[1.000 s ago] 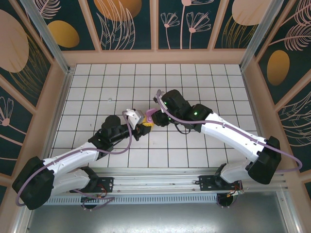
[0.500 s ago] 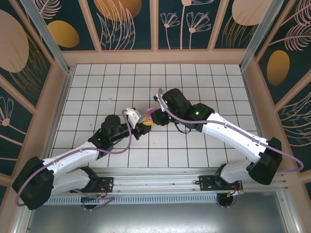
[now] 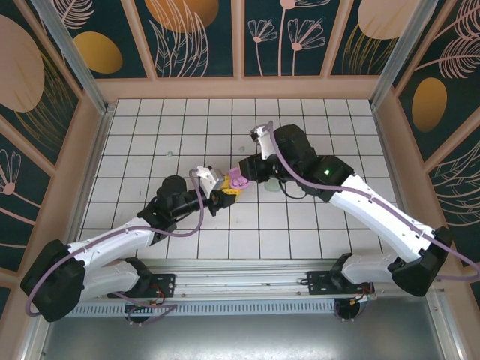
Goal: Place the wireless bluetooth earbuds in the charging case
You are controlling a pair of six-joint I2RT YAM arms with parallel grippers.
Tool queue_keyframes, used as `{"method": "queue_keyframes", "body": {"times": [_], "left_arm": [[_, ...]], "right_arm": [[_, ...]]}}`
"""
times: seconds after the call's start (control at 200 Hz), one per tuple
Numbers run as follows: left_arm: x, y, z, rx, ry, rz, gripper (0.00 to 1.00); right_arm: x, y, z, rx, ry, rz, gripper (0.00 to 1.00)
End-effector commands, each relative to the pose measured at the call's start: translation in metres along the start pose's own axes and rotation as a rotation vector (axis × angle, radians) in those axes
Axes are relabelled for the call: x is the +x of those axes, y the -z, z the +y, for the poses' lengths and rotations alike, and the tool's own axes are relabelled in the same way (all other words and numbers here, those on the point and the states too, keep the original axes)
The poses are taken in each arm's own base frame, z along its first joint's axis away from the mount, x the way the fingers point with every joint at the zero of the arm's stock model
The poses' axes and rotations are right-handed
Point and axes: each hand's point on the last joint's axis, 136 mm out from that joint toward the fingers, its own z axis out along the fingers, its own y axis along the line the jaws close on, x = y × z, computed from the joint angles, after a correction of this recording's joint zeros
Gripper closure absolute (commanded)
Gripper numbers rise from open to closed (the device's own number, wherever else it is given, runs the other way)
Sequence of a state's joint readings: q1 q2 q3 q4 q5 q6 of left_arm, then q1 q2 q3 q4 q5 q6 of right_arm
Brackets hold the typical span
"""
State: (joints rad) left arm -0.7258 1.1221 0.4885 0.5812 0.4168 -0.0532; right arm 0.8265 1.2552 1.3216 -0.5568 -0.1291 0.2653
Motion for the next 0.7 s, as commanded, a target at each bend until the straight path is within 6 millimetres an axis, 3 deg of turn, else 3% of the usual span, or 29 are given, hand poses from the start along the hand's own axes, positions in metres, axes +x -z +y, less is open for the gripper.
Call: {"method": "queue_keyframes", "body": {"times": [0.0,0.415,0.691], "left_arm": [[-0.024,0.002,-0.007,0.028,-0.05,-0.073,0.93],[-0.031,0.007,-0.012,0.044,-0.048,-0.123,0.93],[-0.031,0.01,-0.009,0.018,-0.045,-0.13,0.93]], "right_arm": [[-0.016,0.005,0.001,-0.022,-0.03,-0.044,0.67],[-0.001,-0.027,-0.004,-0.034,-0.06,0.039,0.68],[0.013,-0.03,-0.003,-0.054,-0.081,0.084,0.68]]}}
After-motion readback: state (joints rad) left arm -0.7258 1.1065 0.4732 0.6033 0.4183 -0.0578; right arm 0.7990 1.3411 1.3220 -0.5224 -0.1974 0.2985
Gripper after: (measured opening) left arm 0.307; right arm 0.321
